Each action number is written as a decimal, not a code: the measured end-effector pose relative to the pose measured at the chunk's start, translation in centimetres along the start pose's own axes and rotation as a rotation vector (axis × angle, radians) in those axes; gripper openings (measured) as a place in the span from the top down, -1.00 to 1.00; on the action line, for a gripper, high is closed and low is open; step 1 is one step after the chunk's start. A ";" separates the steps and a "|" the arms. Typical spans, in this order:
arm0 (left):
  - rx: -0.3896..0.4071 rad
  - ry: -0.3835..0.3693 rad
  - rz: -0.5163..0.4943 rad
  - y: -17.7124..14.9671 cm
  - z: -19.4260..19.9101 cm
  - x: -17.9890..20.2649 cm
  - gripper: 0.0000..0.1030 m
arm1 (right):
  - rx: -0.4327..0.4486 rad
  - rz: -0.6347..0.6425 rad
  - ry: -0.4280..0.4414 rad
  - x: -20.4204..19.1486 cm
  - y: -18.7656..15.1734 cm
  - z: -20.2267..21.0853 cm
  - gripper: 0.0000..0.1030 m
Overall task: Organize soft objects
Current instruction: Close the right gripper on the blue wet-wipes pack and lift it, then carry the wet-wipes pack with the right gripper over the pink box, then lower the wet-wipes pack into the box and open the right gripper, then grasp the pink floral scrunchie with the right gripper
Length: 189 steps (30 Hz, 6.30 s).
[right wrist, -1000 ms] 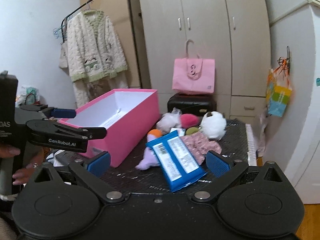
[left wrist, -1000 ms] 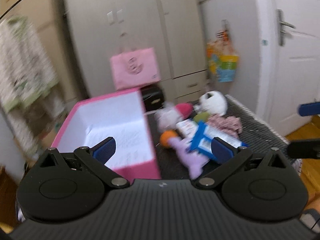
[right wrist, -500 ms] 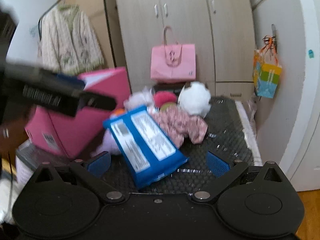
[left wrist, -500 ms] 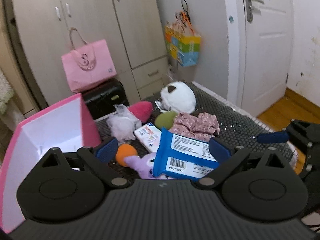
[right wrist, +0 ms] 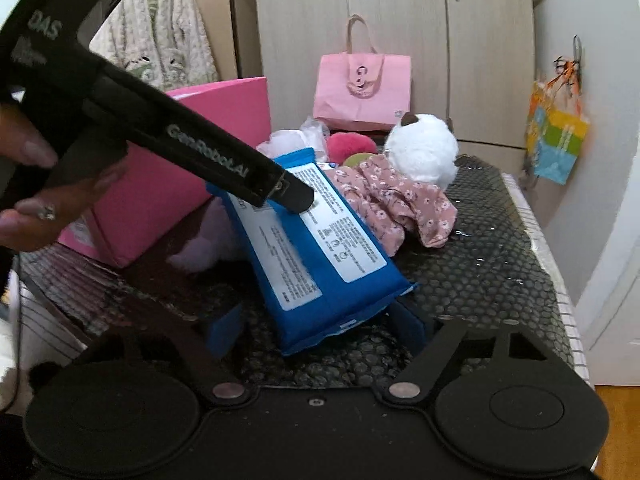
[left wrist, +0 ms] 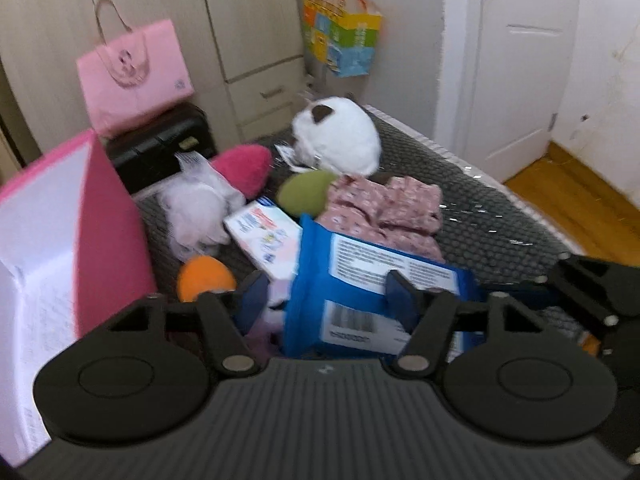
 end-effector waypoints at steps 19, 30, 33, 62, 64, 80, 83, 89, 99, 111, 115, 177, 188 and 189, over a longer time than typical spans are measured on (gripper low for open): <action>0.034 -0.019 -0.014 -0.8 1.2 1.3 0.48 | 0.068 -0.185 -0.014 1.9 0.0 0.9 0.44; 0.046 -0.069 0.007 -0.8 3.9 0.9 0.48 | 0.020 -0.205 0.021 1.2 1.5 3.1 0.45; 0.046 -0.078 0.002 -1.1 5.0 0.9 0.47 | -0.007 -0.191 0.045 0.8 1.9 3.9 0.45; -0.075 -0.124 0.227 -9.0 16.2 -4.9 0.46 | -0.232 0.045 0.275 -9.9 4.8 8.4 0.45; -0.091 -0.123 0.257 -9.5 16.9 -5.9 0.46 | -0.251 0.067 0.304 -10.9 5.2 8.2 0.45; -0.031 -0.063 0.448 -11.4 22.3 -12.3 0.45 | -0.247 0.209 0.413 -17.4 10.8 7.4 0.45; 0.017 -0.048 0.436 -10.3 22.8 -13.4 0.45 | -0.219 0.209 0.401 -17.8 12.6 6.8 0.45; 0.024 -0.057 0.451 -7.5 20.7 -16.7 0.44 | -0.200 0.199 0.365 -17.4 15.8 4.0 0.44; -0.019 -0.054 0.488 -5.9 13.5 -21.9 0.44 | -0.229 0.223 0.285 -17.3 17.9 -3.3 0.44; -0.058 -0.019 0.430 -5.1 8.2 -22.9 0.42 | -0.308 0.292 0.196 -17.1 17.5 -8.2 0.45; -0.056 0.005 0.401 -5.2 8.1 -22.8 0.27 | -0.309 0.365 0.210 -17.9 17.2 -7.7 0.40; 0.012 -0.194 0.014 -4.4 14.9 -0.4 -0.81 | -0.125 0.203 0.215 -5.7 6.7 11.0 -0.62; 0.011 -0.195 0.056 -2.9 10.0 1.1 -0.80 | -0.104 0.189 0.158 -2.0 4.5 6.8 -0.65; 0.009 -0.193 0.059 -2.8 9.5 1.2 -0.80 | -0.096 0.189 0.147 -1.6 4.4 6.3 -0.66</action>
Point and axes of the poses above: each gripper's, at about its wrist camera, not at the fingertips, and z roughly against the way its jaws point, x to its right, y to its top, the point moved 5 cm from there along -z, roughly the way its jaws point, and after that the axes turned 5 degrees about -x, right-handed, at the moved point
